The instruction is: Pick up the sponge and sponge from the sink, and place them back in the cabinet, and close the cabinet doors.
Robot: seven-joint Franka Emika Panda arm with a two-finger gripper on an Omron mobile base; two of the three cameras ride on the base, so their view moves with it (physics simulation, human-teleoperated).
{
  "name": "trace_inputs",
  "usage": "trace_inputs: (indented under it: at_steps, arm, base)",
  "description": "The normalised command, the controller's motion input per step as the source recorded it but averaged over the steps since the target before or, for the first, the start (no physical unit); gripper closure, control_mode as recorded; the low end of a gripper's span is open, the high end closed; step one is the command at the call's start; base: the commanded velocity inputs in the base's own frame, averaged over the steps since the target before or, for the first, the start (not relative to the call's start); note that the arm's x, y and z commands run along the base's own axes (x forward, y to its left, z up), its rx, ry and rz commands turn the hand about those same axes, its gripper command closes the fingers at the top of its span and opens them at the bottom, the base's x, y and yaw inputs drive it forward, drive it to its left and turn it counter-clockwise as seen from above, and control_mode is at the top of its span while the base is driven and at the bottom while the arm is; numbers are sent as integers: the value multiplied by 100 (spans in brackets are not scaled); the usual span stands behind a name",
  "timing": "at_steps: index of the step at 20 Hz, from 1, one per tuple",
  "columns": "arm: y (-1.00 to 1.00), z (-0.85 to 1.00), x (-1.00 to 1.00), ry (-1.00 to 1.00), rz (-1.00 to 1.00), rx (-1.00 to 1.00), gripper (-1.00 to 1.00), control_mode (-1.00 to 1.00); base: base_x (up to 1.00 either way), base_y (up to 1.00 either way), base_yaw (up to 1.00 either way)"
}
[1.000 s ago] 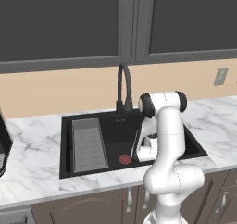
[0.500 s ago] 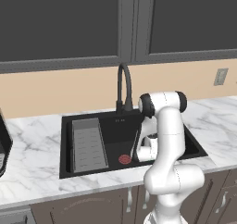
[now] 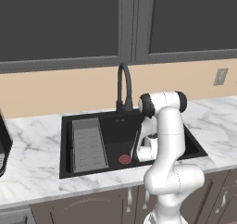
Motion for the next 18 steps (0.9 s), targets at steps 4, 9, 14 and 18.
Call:
trace_inputs:
  at_steps: [4,9,14,18]
  arm:
    - [0,0,0,0,0,0,100,-100]
    - [-2,3,0,0,0,0,100,-100]
    - [-4,12,0,0,0,0,100,-100]
    - [-13,29,0,0,0,0,100,-100]
  base:
    - [0,0,0]
    - [0,0,0]
    - [0,0,0]
    - [0,0,0]
